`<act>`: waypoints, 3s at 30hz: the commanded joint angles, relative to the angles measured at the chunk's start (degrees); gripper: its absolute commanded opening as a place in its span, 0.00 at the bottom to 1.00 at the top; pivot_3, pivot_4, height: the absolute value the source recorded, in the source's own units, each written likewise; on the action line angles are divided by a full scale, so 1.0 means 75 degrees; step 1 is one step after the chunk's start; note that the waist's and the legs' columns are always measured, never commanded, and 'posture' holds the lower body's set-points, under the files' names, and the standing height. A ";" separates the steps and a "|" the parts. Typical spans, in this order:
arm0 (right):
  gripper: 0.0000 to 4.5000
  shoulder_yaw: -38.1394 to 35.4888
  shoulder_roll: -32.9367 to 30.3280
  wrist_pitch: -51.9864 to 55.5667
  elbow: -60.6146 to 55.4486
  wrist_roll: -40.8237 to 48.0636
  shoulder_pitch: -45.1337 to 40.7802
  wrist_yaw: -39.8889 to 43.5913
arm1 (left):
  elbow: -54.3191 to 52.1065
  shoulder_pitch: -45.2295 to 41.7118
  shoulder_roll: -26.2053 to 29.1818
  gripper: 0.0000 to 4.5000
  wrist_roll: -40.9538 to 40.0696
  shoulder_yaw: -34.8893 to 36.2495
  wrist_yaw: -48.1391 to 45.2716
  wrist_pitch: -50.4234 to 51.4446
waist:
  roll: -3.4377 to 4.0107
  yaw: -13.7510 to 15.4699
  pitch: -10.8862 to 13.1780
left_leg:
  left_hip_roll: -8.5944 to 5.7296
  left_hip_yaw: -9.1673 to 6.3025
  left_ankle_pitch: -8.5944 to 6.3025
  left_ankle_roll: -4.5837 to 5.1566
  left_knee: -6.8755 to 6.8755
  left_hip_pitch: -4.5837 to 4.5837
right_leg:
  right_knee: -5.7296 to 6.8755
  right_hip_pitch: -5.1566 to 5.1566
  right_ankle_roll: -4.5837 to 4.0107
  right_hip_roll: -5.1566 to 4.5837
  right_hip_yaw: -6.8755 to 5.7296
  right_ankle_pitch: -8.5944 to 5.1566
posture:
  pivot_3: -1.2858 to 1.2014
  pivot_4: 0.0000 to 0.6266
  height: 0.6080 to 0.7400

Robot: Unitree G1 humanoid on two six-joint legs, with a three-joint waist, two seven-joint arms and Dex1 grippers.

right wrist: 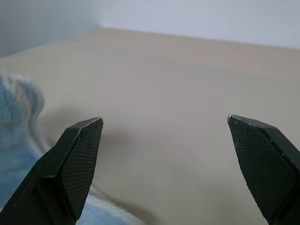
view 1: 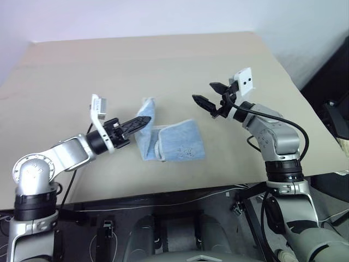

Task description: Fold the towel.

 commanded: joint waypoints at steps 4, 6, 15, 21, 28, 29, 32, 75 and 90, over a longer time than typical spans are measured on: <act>1.00 -0.0393 -0.0042 0.0001 -0.0790 0.0028 0.0464 -0.0783 | 0.1182 -0.1281 -0.0882 0.00 0.1482 -0.1155 -0.0770 0.0523 | -0.0001 0.0110 0.0001 | -0.0002 0.0007 -0.0001 0.0005 0.0042 -0.0001 | 0.0001 0.0027 0.0014 0.0015 -0.0021 -0.0002 | 0.52 0.24 1.00; 1.00 -0.0437 -0.0041 0.0080 -0.1042 0.0073 0.0685 -0.0953 | 0.1420 -0.1456 -0.1077 0.00 0.1828 -0.1312 -0.0995 0.0632 | 0.0000 0.0140 0.0001 | 0.0003 0.0006 -0.0001 0.0005 0.0047 0.0000 | 0.0006 0.0026 0.0023 0.0024 -0.0020 -0.0004 | 0.52 0.24 1.00; 1.00 -0.0568 -0.0125 0.0255 -0.1602 0.0024 0.1288 -0.1546 | 0.1892 -0.1857 -0.1874 0.17 0.2752 -0.1226 -0.1674 0.0998 | -0.0002 0.0186 0.0004 | 0.0012 -0.0021 -0.0003 0.0008 0.0091 -0.0002 | 0.0020 0.0041 0.0032 0.0035 -0.0022 -0.0005 | 0.52 0.24 1.00; 1.00 -0.0567 -0.0219 0.0095 -0.1356 -0.0059 0.1221 -0.1669 | 0.1908 -0.1945 -0.2217 0.63 0.3235 -0.1140 -0.1911 0.1022 | -0.0002 0.0190 0.0004 | 0.0014 -0.0037 -0.0002 0.0010 0.0091 -0.0002 | 0.0021 0.0042 0.0035 0.0035 -0.0021 -0.0003 | 0.52 0.24 1.00; 1.00 -0.0660 -0.0193 0.0260 -0.1307 0.0235 0.1050 -0.1570 | 0.0777 -0.1494 -0.1222 0.86 0.4158 -0.1201 -0.3648 0.0609 | -0.0001 0.0143 0.0004 | 0.0017 -0.0034 -0.0002 0.0009 0.0090 0.0000 | 0.0023 0.0041 0.0038 0.0040 -0.0021 -0.0002 | 0.52 0.24 1.00; 1.00 -0.0765 -0.0164 0.0421 -0.1348 0.0442 0.0989 -0.1536 | 0.0536 -0.1371 -0.0984 0.86 0.4406 -0.1192 -0.4010 0.0294 | 0.0000 0.0131 0.0005 | 0.0019 -0.0034 -0.0002 0.0009 0.0088 0.0000 | 0.0023 0.0039 0.0038 0.0042 -0.0021 -0.0002 | 0.52 0.24 1.00; 1.00 -0.0920 -0.0064 0.1048 -0.1573 0.1062 0.0738 -0.1497 | 0.0420 -0.1160 -0.0408 0.86 0.4890 -0.0720 -0.4909 -0.0635 | 0.0002 0.0149 0.0006 | 0.0028 -0.0033 -0.0002 0.0007 0.0085 0.0001 | 0.0024 0.0036 0.0023 0.0044 -0.0020 -0.0010 | 0.52 0.24 1.00; 0.00 0.2507 0.0549 0.0087 0.0575 -0.0660 0.1752 -0.0049 | 0.1816 0.0831 -0.1605 0.01 0.9684 -0.1988 -0.6679 -0.5942 | 0.0000 0.0171 -0.0004 | 0.0030 -0.0037 -0.0017 0.0023 0.0105 0.0021 | 0.0031 0.0065 0.0011 0.0006 -0.0030 -0.0012 | 0.52 0.24 1.00; 0.74 0.0170 -0.0061 0.2085 -0.1181 0.2293 0.0877 0.1200 | 0.0719 0.0528 -0.0950 0.82 0.7541 -0.0788 -0.7181 -0.3370 | 0.0003 0.0148 0.0000 | 0.0035 -0.0038 -0.0014 0.0027 0.0104 0.0003 | 0.0039 0.0043 0.0010 0.0005 -0.0030 -0.0011 | 0.52 0.24 1.00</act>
